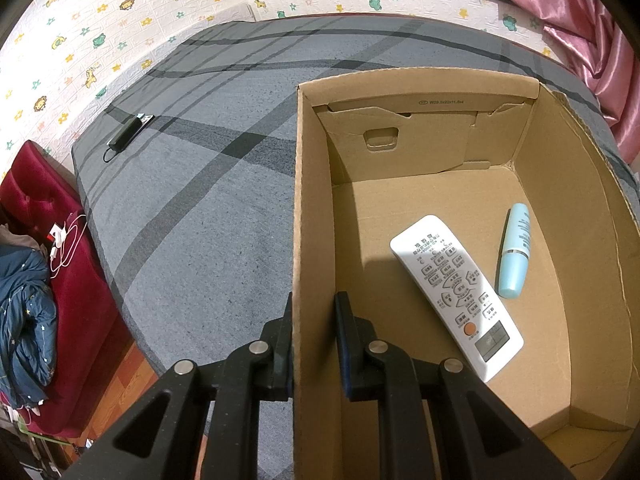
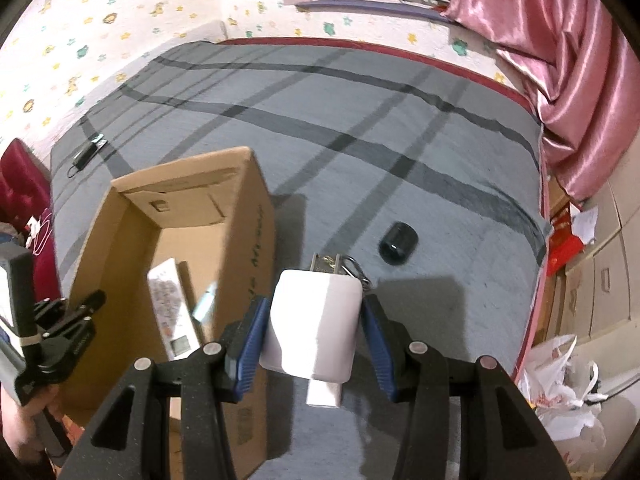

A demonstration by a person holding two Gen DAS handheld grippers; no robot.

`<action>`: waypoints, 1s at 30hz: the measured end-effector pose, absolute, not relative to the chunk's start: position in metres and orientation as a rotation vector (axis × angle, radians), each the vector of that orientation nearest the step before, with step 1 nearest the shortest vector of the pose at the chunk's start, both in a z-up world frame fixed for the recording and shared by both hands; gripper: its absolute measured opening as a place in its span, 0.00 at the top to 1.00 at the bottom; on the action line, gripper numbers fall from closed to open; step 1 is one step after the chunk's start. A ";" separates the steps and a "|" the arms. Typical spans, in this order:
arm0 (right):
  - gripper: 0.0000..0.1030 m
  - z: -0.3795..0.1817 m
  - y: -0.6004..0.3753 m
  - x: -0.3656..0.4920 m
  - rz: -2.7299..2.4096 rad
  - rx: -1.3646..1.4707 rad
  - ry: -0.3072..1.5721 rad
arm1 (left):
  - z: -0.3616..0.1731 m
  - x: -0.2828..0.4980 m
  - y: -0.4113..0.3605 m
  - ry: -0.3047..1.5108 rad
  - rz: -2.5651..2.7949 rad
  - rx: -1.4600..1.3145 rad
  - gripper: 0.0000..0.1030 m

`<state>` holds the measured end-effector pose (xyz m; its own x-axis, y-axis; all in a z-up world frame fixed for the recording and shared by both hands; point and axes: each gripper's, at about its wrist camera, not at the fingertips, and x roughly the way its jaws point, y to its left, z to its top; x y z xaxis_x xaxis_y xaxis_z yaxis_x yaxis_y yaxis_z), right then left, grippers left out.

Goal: Organize rigid objects
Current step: 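Lift the white charger with the right gripper and carry it over the box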

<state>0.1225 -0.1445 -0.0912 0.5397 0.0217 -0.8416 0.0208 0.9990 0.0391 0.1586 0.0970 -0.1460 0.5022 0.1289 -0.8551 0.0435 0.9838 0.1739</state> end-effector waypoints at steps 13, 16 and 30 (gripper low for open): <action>0.51 -0.083 -0.085 0.130 0.135 -0.008 0.985 | -0.147 0.160 0.096 1.047 0.051 0.179 0.83; 0.51 -0.088 -0.072 0.132 0.168 -0.017 0.992 | -0.147 0.160 0.096 1.048 0.051 0.180 0.83; 0.50 -0.132 -0.026 0.147 0.249 -0.073 1.075 | -0.148 0.158 0.094 1.041 0.053 0.181 0.83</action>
